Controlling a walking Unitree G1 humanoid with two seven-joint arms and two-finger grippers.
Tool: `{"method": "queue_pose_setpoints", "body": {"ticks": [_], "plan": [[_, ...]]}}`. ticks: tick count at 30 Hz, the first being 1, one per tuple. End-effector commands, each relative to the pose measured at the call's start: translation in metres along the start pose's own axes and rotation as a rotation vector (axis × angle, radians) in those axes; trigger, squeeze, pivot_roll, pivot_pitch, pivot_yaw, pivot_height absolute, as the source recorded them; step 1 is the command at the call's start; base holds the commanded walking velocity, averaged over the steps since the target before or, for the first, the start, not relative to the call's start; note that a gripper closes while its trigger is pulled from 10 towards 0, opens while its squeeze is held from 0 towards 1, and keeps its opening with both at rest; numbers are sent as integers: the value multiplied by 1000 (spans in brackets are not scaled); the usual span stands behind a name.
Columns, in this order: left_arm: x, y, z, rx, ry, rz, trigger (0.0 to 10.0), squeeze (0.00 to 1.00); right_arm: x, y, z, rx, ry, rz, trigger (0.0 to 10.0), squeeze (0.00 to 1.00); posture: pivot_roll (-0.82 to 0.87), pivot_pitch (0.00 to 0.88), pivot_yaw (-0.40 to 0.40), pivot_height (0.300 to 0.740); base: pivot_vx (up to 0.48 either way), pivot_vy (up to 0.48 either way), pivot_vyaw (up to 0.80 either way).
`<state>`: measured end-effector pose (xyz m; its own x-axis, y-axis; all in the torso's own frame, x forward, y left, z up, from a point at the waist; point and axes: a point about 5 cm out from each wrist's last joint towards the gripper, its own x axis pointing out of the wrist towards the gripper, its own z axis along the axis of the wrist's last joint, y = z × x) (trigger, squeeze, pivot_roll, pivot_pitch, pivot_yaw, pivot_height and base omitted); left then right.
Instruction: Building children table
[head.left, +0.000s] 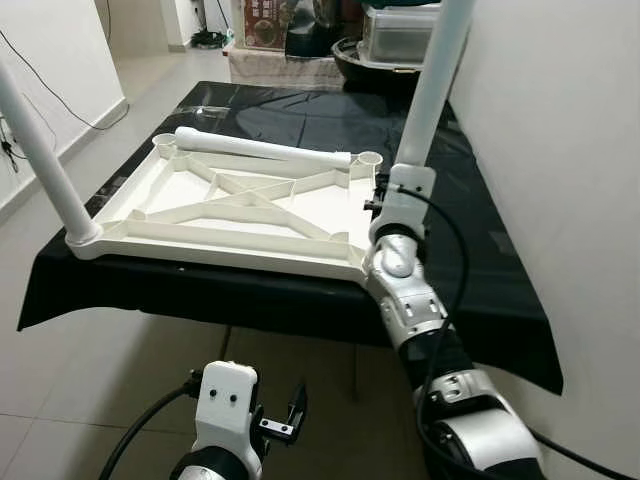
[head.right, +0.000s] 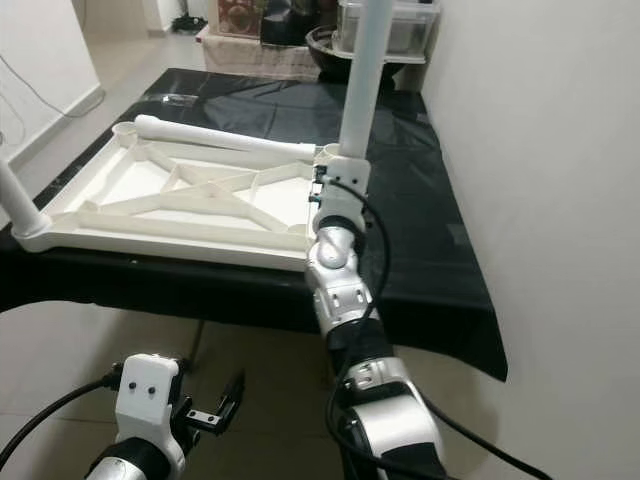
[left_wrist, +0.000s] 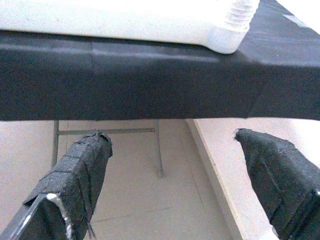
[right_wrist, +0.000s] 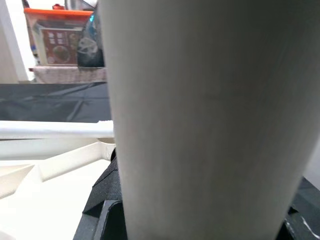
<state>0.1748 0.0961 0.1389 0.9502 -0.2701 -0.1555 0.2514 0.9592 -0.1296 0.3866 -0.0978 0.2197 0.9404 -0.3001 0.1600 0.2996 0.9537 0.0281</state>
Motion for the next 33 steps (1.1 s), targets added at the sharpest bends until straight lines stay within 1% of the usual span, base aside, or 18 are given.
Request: {"method": "queue_pose_setpoints", "body": {"ticks": [1,7,11,12,13,14,15,17,18,19,21,22,24,25,29,31,32,33], "plan": [[2,0,-3,-1,8,1,10000,0,-4,-11,-37,-69,159,-47,10000,0,61,102,-54,740,0,0,0],[2,0,-3,2,3,2,10000,0,-5,-12,-41,-83,201,-52,10000,0,61,93,-58,740,0,0,0],[3,1,-4,4,1,2,10000,0,-3,-9,-40,-23,241,-7,10000,0,59,83,-57,740,0,0,0],[4,1,-4,8,-2,1,10000,0,-2,-4,-37,58,256,69,10000,0,58,77,-57,740,0,0,0],[4,1,-4,8,-2,1,10000,0,-2,-4,-37,58,256,69,10000,0,58,77,-57,740,0,0,0],[6,1,-4,11,-6,-1,10000,0,1,1,-26,120,207,168,10000,0,60,71,-58,740,0,0,0],[6,1,-4,11,-6,-1,10000,0,1,1,-26,120,207,168,10000,0,60,71,-58,740,0,0,0],[10,3,-3,8,-16,-1,10000,0,8,4,-1,222,115,294,10000,0,58,55,-55,740,0,0,0],[12,3,-2,-2,-20,-1,10000,0,13,2,16,250,50,329,10000,0,56,47,-56,740,0,0,0],[12,3,-2,-2,-20,-1,10000,0,13,2,16,250,50,329,10000,0,56,47,-56,740,0,0,0],[15,5,-2,-6,-24,0,10000,0,18,-2,39,284,-46,361,10000,0,56,36,-57,740,0,0,0],[17,7,1,10,-42,4,10000,1000,19,-5,54,326,-106,400,10000,0,54,27,-56,740,0,0,0],[20,8,3,25,-56,6,10000,1000,18,-6,65,361,-146,436,10000,0,53,20,-54,740,0,0,0],[27,10,10,90,-88,9,10000,1000,11,-4,77,416,-182,548,10000,0,50,8,-51,740,0,0,0],[29,11,13,114,-102,11,10000,1000,8,-3,79,430,-184,596,10000,0,50,8,-51,740,0,0,0],[34,14,16,157,-104,21,10000,1000,2,0,76,432,-182,664,10000,0,48,0,-47,740,0,0,0],[41,17,19,218,-105,31,10000,1000,-10,5,67,425,-153,766,10000,0,46,0,-44,740,0,0,0],[41,17,19,218,-105,31,10000,1000,-10,5,67,425,-153,766,10000,0,46,0,-44,740,0,0,0]]}}
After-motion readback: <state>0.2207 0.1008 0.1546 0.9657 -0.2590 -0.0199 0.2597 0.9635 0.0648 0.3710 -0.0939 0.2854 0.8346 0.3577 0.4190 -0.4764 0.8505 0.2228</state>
